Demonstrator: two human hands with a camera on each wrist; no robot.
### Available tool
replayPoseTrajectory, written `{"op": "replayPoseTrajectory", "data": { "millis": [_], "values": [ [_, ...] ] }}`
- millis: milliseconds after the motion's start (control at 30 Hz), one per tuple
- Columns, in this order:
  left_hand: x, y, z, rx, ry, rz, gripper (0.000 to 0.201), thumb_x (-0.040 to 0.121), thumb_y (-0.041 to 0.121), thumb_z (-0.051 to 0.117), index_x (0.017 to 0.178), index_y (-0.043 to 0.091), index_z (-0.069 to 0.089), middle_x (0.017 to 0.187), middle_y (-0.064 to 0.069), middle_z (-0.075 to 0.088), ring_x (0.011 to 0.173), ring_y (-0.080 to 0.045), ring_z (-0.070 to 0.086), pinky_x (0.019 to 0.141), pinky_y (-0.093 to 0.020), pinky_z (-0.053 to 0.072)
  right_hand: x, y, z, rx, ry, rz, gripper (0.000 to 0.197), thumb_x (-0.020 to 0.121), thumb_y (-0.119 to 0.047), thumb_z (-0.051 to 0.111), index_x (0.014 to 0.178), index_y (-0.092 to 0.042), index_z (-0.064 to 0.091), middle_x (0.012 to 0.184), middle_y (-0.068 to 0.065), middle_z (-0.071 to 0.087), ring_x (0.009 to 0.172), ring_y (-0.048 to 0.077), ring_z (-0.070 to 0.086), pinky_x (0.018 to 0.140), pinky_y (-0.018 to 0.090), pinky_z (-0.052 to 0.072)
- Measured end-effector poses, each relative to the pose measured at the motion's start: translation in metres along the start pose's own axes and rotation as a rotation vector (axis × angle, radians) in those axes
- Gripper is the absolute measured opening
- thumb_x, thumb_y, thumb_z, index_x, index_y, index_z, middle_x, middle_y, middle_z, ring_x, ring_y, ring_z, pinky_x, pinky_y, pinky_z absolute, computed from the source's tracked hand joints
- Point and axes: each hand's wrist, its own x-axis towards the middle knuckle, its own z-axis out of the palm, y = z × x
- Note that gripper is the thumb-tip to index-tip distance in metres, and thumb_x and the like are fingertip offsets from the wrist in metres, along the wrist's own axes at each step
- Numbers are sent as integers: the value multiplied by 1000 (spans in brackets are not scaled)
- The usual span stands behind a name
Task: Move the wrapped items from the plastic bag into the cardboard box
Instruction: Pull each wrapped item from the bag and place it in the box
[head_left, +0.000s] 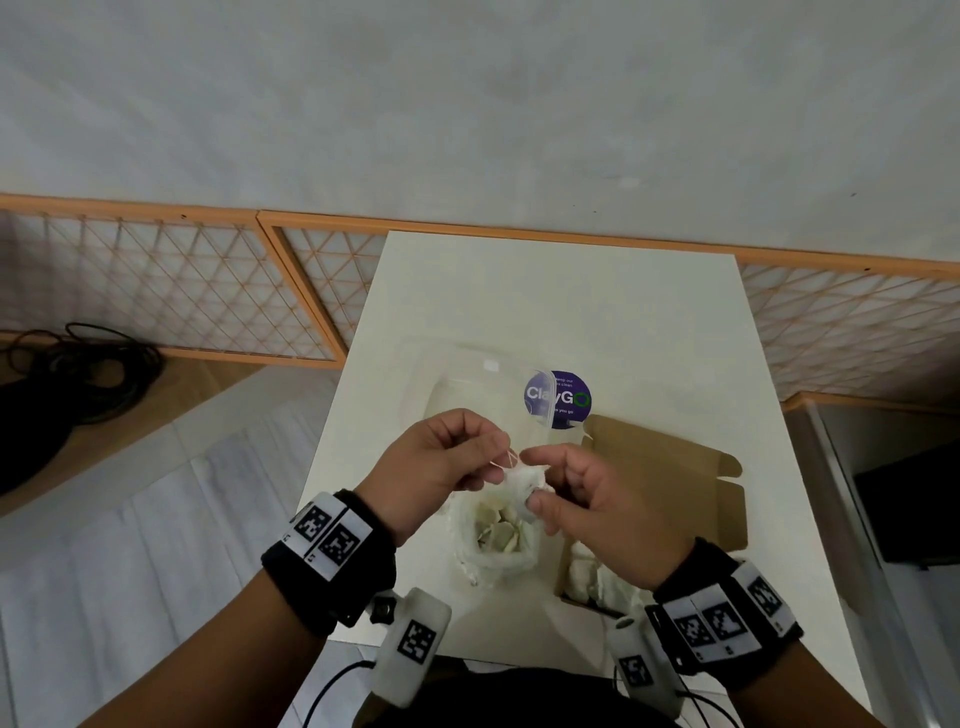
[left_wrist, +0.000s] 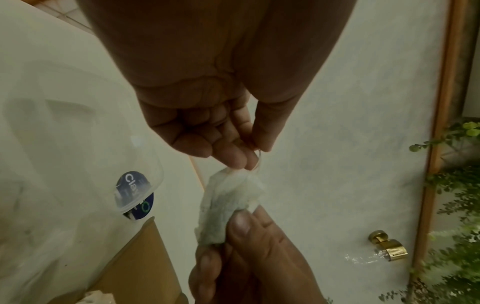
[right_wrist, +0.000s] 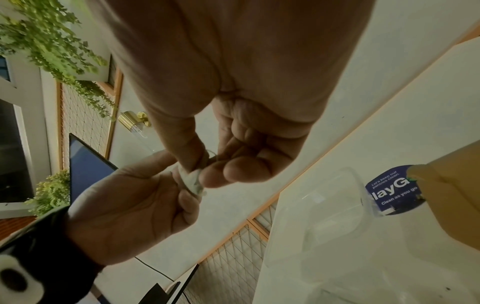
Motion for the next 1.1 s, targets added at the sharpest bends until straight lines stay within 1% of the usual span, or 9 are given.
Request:
{"op": "replayPoseTrajectory", "data": {
  "millis": [100, 200, 300, 467, 633, 700, 800, 967, 1100],
  "values": [
    [2, 6, 1, 14, 2, 15, 13, 98, 22, 67, 94, 10, 70, 93, -9, 77, 74, -13, 66, 72, -26, 50, -3, -2, 1, -12, -25, -18, 33, 89, -32, 74, 121, -37, 68, 102, 4, 75, 79, 12, 69, 75, 29, 55],
    [3, 8, 3, 44, 42, 33, 12, 98, 21, 68, 94, 9, 70, 85, -5, 74, 71, -14, 64, 71, -27, 51, -5, -6, 2, -5, -11, -49, 24, 95, -12, 72, 95, -36, 70, 83, -4, 74, 73, 9, 67, 69, 25, 52],
    [2, 9, 0, 109, 105, 64, 14, 96, 18, 70, 95, 4, 69, 76, 0, 70, 64, -11, 59, 68, -24, 50, -7, -7, -1, -19, 9, -48, 20, 97, -15, 70, 86, -31, 69, 73, -2, 70, 69, 11, 65, 66, 23, 51],
    [4, 5, -8, 245, 156, 88, 23, 97, 24, 71, 93, 3, 66, 76, -1, 72, 65, -12, 61, 70, -28, 51, -7, -5, -7, 50, 34, -10, 8, 93, -26, 64, 93, -21, 71, 77, 0, 70, 72, 15, 66, 64, 35, 52],
    [8, 0, -8, 419, 195, 68, 24, 99, 32, 67, 92, 10, 65, 82, 3, 77, 69, -6, 67, 69, -29, 53, -2, -5, -9, 151, 31, -10, 28, 92, -18, 59, 119, -11, 65, 87, 3, 72, 70, 18, 64, 59, 27, 50],
    [9, 0, -9, 385, 182, 56, 22, 100, 29, 65, 96, 8, 64, 90, 5, 80, 75, -8, 71, 74, -33, 55, -1, -5, -10, 150, 27, -9, 32, 93, -18, 59, 125, -13, 62, 87, 3, 71, 71, 19, 64, 60, 27, 50],
    [9, 5, -9, 248, 133, 27, 13, 101, 17, 63, 100, 4, 62, 93, -3, 80, 76, -13, 71, 72, -28, 53, 1, -3, -11, 110, 19, -2, 32, 93, -20, 59, 124, -18, 65, 87, 1, 72, 72, 17, 64, 61, 28, 51],
    [11, 17, -13, -36, 91, -33, 4, 100, 6, 62, 101, 10, 63, 86, -9, 75, 67, -15, 63, 69, -26, 50, 2, 4, -11, -45, 55, -1, 29, 91, -24, 58, 106, -44, 71, 84, 5, 73, 70, 15, 65, 66, 31, 52],
    [15, 21, -18, -216, 161, -68, 10, 100, 7, 60, 97, 16, 65, 83, -5, 73, 64, -13, 62, 70, -27, 48, 2, 11, -11, -139, 57, 21, 24, 90, -29, 55, 102, -43, 70, 84, 5, 73, 72, 26, 67, 70, 42, 54]
  ]
}}
